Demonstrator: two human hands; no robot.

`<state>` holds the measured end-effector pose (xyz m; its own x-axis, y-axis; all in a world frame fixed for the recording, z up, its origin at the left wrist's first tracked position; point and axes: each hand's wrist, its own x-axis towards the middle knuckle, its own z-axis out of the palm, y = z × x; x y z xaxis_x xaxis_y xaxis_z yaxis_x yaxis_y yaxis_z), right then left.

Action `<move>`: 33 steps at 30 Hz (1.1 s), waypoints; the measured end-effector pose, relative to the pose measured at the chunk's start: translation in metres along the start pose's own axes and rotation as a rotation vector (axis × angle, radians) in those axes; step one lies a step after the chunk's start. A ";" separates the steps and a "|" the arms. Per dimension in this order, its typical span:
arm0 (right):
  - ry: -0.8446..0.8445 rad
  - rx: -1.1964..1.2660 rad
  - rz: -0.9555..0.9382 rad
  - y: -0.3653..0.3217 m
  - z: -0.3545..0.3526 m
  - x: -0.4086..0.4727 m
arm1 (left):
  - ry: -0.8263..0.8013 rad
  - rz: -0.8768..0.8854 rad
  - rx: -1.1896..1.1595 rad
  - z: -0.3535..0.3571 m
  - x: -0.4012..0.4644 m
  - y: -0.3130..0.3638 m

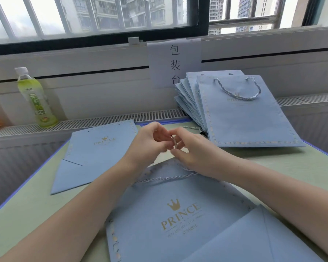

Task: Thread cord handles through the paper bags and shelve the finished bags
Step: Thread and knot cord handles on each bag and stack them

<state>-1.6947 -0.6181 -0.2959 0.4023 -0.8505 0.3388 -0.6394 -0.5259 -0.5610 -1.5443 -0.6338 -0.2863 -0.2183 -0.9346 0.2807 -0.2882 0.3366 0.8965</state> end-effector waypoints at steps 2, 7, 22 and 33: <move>0.058 0.043 -0.039 -0.003 -0.001 0.000 | 0.034 0.059 -0.047 -0.004 0.000 0.008; 0.231 0.033 -0.112 -0.003 -0.011 0.002 | 0.026 0.051 0.153 -0.006 0.001 0.010; 0.811 0.703 -0.068 -0.022 -0.068 0.004 | -0.479 -0.132 0.418 0.005 -0.007 0.008; 0.175 -0.087 0.269 0.004 -0.035 0.011 | -0.397 -0.166 0.195 -0.028 0.001 0.017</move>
<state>-1.7154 -0.6298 -0.2677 0.0973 -0.9437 0.3161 -0.7638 -0.2744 -0.5842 -1.5231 -0.6323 -0.2613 -0.4828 -0.8744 -0.0477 -0.5111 0.2371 0.8261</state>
